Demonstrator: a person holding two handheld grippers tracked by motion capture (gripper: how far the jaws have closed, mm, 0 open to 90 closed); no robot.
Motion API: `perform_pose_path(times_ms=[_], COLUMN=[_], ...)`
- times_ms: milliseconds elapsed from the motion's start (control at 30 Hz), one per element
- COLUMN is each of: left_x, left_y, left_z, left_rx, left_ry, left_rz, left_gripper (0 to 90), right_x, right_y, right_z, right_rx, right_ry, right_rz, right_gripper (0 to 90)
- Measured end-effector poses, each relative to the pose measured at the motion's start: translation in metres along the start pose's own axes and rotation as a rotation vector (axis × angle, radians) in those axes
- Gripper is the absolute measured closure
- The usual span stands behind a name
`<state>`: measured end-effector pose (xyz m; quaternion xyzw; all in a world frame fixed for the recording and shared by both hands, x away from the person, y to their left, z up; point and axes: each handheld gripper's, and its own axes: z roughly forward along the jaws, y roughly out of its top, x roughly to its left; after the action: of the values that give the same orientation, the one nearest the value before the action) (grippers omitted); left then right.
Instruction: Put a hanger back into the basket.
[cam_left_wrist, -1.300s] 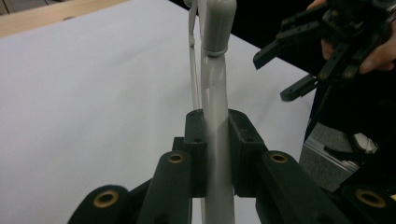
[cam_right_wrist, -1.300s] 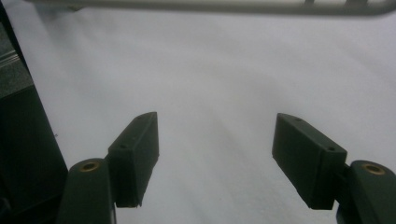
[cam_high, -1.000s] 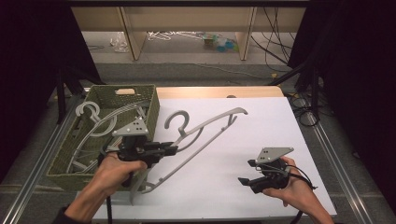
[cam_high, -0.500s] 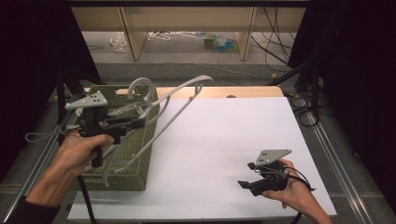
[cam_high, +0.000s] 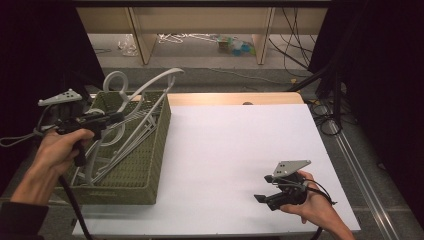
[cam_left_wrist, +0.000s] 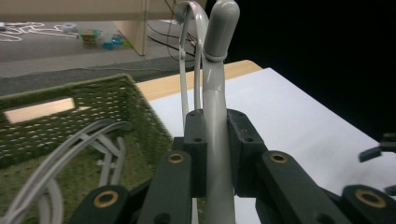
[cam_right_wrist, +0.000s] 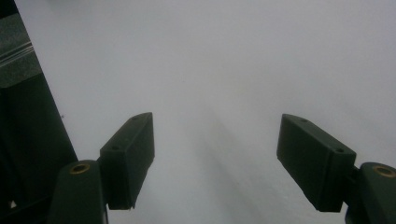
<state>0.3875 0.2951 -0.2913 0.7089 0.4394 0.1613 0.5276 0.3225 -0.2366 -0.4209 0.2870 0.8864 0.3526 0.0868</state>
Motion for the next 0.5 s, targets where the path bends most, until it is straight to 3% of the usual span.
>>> perform_pose_path(times_ms=[267,500], left_x=[0.024,0.036], left_y=[-0.008,-0.014], left_z=[-0.003,-0.006], left_rx=[-0.001,0.007], left_ry=[0.03,0.042], left_rz=[-0.03,0.005], left_gripper=[78.7,78.7], right_x=[0.0,0.0], right_y=[0.0,0.0], right_z=[-0.001,0.0], right_rx=[0.018,0.018], right_ry=[0.017,0.014], right_rz=[-0.002,-0.002], right_gripper=[28.3,28.3])
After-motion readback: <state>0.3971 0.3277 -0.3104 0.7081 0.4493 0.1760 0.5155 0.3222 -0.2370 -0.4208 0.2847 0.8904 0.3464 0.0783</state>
